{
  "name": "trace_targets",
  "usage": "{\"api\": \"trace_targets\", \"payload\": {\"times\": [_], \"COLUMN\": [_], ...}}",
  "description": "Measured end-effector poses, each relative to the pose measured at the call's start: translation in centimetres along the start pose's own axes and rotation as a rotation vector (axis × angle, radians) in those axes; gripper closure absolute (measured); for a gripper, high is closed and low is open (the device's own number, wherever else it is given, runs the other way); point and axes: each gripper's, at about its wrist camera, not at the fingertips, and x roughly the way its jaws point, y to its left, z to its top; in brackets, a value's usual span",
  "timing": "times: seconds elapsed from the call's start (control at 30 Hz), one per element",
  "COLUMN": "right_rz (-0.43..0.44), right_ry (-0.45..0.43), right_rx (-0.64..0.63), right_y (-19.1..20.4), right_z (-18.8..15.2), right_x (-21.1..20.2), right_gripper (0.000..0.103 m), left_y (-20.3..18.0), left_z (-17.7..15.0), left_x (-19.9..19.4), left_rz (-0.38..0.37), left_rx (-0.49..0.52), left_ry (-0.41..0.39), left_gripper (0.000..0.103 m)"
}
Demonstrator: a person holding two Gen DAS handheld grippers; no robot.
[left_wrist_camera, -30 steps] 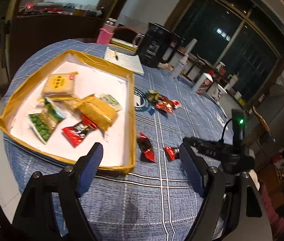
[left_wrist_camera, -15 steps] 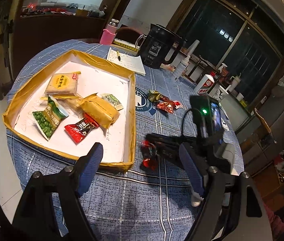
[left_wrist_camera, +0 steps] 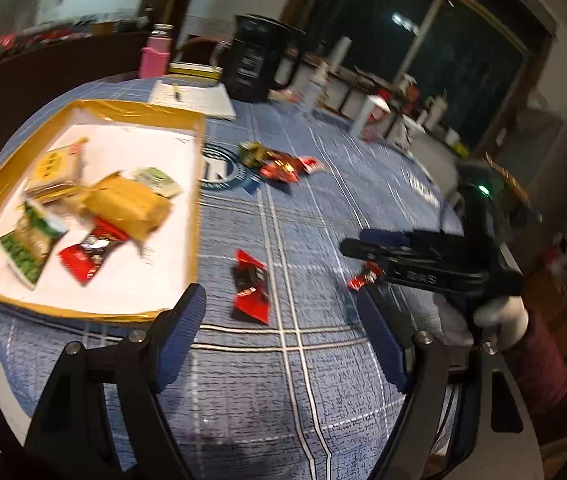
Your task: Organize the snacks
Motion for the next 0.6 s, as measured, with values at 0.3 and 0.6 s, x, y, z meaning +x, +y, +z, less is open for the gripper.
{"api": "trace_targets", "payload": {"times": [0.3, 0.6], "right_rz": [-0.102, 0.005], "right_ry": [-0.067, -0.008], "right_rx": [0.126, 0.239], "right_y": [-2.3, -3.1], "right_z": [-3.0, -5.9], "right_x": [-2.9, -3.3], "right_gripper": [0.058, 0.058], "left_y": [-2.1, -2.1], "left_z": [0.5, 1.3], "left_x": [4.2, 8.7], "left_rz": [0.029, 0.216], "left_rx": [0.132, 0.171], "left_ry": [0.112, 0.182], "left_gripper": [0.035, 0.042]}}
